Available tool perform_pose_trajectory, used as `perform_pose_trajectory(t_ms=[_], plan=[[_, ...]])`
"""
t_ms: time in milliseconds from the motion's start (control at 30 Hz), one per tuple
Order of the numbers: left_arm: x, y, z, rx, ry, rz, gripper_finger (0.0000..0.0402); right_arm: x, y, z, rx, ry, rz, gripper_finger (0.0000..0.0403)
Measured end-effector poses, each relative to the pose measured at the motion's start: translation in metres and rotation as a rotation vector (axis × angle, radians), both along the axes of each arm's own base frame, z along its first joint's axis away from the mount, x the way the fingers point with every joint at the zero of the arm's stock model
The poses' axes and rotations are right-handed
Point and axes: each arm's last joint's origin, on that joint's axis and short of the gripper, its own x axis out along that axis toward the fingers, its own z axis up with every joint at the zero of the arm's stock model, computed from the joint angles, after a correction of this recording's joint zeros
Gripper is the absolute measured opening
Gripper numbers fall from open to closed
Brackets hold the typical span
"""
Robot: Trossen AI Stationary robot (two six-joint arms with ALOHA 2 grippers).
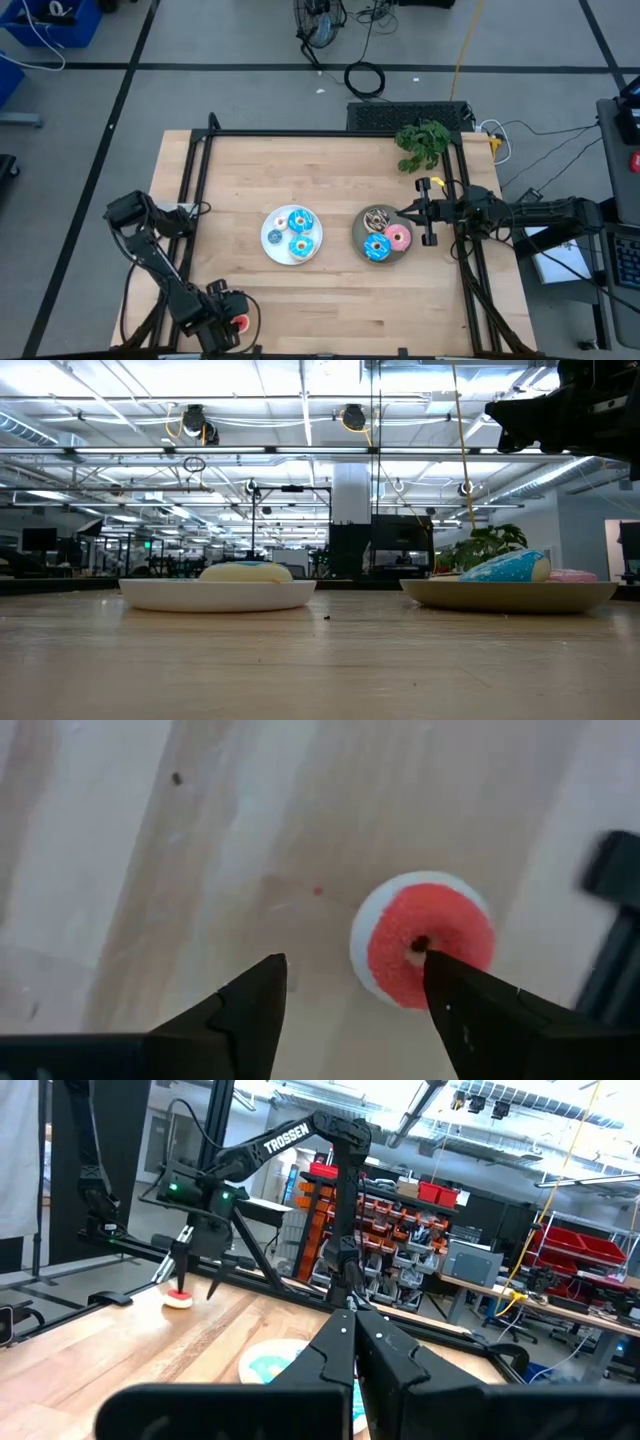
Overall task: Pick & Place donuts
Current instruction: Put the small orange donut on the white plate
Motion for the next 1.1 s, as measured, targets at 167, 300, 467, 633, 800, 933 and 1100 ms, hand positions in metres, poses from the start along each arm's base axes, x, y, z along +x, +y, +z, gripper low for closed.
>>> perform_pose_trajectory(t_ms=[167,300,467,633,800,933,1100], plan=[[-0.003,0.004,-0.011,-0.014,-0.011,0.011,0.0234,0.0,0.0,0.0,0.0,0.0,0.0,0.0],[-0.002,0.005,-0.018,-0.05,-0.05,0.014,0.0234,0.0,0.0,0.0,0.0,0.0,0.0,0.0],[0.003,0.01,-0.022,-0.082,-0.046,0.068,0.0234,0.0,0.0,0.0,0.0,0.001,0.0,0.0],[0.011,0.016,-0.023,-0.093,-0.037,0.062,0.0234,0.0,0.0,0.0,0.001,0.001,0.0,0.0],[0.017,0.02,-0.023,-0.079,-0.04,0.023,0.0208,0.0,0.0,0.0,0.001,0.001,0.0,0.0],[0.022,0.024,-0.024,-0.091,-0.015,0.013,0.0122,0.0,0.0,0.0,0.001,0.001,0.0,0.0],[0.025,0.027,-0.024,-0.126,0.036,-0.03,0.0017,0.0,0.0,0.0,0.001,0.001,0.0,0.0]])
